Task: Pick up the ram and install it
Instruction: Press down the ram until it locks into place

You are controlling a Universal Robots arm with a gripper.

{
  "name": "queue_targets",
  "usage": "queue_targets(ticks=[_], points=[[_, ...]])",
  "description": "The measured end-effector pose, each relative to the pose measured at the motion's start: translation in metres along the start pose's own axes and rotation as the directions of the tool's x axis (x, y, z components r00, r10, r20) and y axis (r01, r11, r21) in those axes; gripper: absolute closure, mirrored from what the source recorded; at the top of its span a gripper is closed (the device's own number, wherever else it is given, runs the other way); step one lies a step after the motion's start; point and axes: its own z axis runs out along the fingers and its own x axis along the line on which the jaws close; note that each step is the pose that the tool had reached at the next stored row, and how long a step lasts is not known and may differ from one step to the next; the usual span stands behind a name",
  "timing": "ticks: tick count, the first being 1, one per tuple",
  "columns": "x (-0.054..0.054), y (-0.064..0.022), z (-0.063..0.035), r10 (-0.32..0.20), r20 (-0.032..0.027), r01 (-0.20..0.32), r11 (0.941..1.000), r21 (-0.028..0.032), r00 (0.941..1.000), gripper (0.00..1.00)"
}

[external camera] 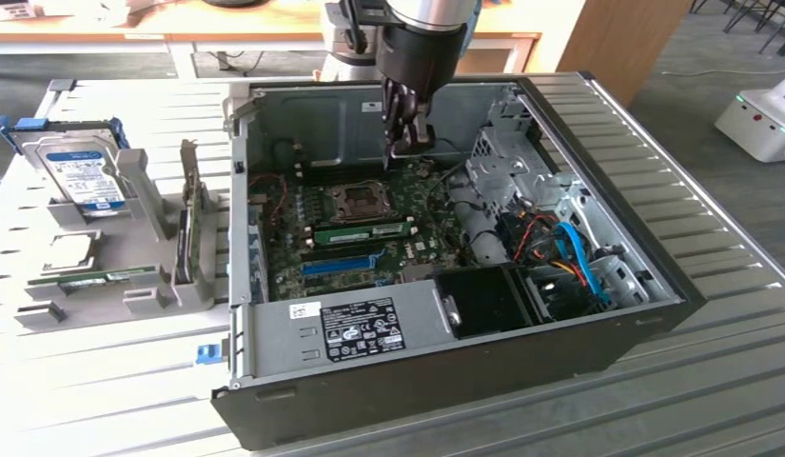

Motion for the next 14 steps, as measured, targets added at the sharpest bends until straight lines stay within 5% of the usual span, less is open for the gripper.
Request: queue_targets(ticks=[14], points=[[0.0,-0.0227,-0.001,0.0,0.0001,0.0,1.0,0.0,1.0,0.89]])
